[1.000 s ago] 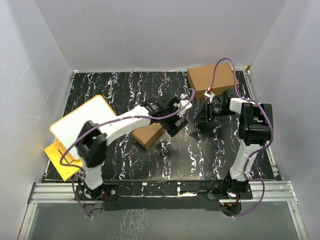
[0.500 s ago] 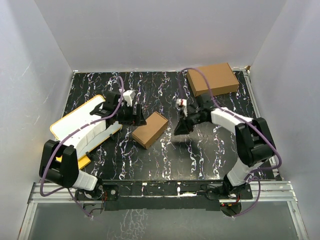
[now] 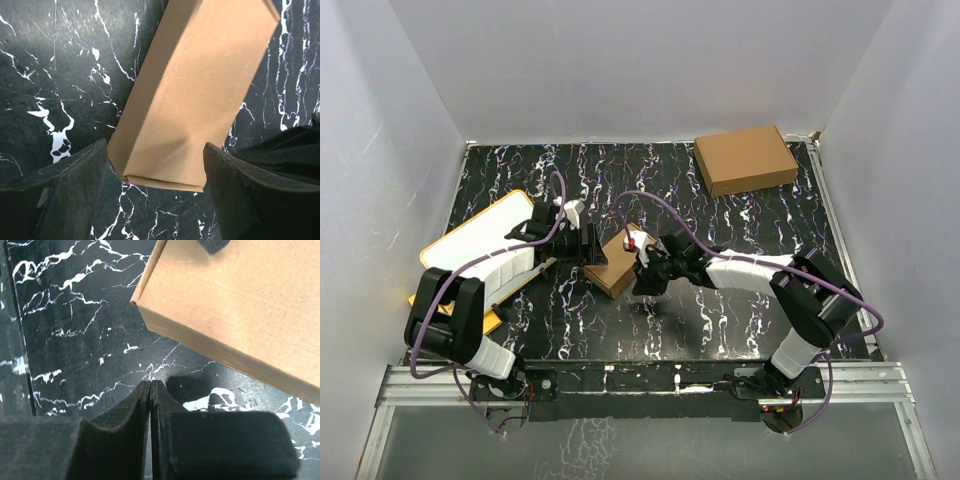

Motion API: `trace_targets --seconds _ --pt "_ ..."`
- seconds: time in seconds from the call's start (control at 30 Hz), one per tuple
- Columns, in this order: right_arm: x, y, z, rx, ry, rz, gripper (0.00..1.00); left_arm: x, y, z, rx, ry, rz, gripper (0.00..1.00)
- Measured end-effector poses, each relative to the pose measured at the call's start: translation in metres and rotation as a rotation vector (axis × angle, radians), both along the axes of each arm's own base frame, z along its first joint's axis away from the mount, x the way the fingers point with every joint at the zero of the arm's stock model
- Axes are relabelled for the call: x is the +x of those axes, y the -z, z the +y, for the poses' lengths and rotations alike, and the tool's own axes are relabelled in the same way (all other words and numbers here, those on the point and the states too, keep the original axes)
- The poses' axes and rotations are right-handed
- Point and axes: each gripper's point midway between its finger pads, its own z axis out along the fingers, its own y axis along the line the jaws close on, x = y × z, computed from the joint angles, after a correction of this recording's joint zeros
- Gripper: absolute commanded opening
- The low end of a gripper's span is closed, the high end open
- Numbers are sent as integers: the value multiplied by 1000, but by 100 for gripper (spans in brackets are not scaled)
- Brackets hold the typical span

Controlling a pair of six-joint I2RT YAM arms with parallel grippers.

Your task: Fold the paper box

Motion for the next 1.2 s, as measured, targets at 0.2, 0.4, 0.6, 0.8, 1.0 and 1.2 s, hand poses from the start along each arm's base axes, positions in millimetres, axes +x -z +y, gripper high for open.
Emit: trace_targets --seconds 0.2,0.4,0.6,0.8,1.0,1.2 --pt "-4 11 19 -31 78 -15 10 -9 22 -4 -27 -4 78 60" --pt "-12 34 26 -89 116 16 10 -9 20 -14 -86 3 84 52" --pt "-9 34 29 -93 158 15 11 -17 22 -21 -142 7 119 50" --pt "-7 34 28 -96 233 71 12 -15 21 -33 -140 23 86 50" --pt "-7 34 24 -86 287 137 12 -11 21 -45 -138 19 34 49" --pt "1 34 9 -63 330 232 12 -12 21 -51 -156 2 29 50"
